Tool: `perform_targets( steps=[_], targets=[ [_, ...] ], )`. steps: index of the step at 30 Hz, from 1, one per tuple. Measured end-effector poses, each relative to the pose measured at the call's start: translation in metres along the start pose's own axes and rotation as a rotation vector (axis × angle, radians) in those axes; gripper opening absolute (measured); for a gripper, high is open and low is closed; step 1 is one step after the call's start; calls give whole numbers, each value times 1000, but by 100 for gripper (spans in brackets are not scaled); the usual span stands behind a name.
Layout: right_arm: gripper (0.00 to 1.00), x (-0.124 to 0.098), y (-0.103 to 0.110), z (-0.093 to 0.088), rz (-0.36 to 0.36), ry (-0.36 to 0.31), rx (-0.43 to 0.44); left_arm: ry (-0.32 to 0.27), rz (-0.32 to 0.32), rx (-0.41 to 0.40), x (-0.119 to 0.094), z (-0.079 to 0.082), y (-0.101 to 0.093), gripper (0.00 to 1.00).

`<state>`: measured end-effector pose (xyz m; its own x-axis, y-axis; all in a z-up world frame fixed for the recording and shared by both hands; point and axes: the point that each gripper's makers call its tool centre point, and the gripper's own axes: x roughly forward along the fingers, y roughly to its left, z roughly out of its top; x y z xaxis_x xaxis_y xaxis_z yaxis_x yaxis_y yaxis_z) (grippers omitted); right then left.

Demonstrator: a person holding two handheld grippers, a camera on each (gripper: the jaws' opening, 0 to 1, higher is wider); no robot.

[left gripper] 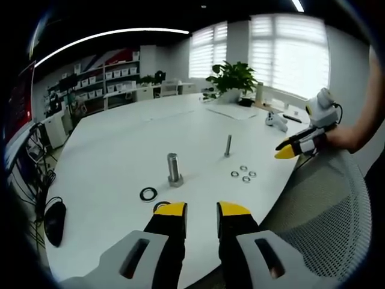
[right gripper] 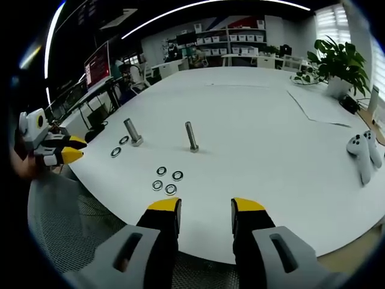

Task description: Place the washer onto the threaded stud by aligning its center hole with the stud, sliding it down to the base, and recovering from edge contact or off-axis alignment until the washer reaches the visible bottom stop.

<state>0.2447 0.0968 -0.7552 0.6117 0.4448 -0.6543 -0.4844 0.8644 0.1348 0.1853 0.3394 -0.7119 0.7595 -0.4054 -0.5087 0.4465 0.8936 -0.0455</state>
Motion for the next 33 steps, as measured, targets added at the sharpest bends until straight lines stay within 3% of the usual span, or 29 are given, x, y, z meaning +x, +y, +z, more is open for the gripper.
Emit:
perform_targets(
  steps=[25,33],
  targets=[
    [35,-1,-2,5,1,-32,11,32,6,-10,3,-6,1,16],
    [35,-1,-2,6,1,-38,13,70,3,-28,5,-14,2,17]
  ],
)
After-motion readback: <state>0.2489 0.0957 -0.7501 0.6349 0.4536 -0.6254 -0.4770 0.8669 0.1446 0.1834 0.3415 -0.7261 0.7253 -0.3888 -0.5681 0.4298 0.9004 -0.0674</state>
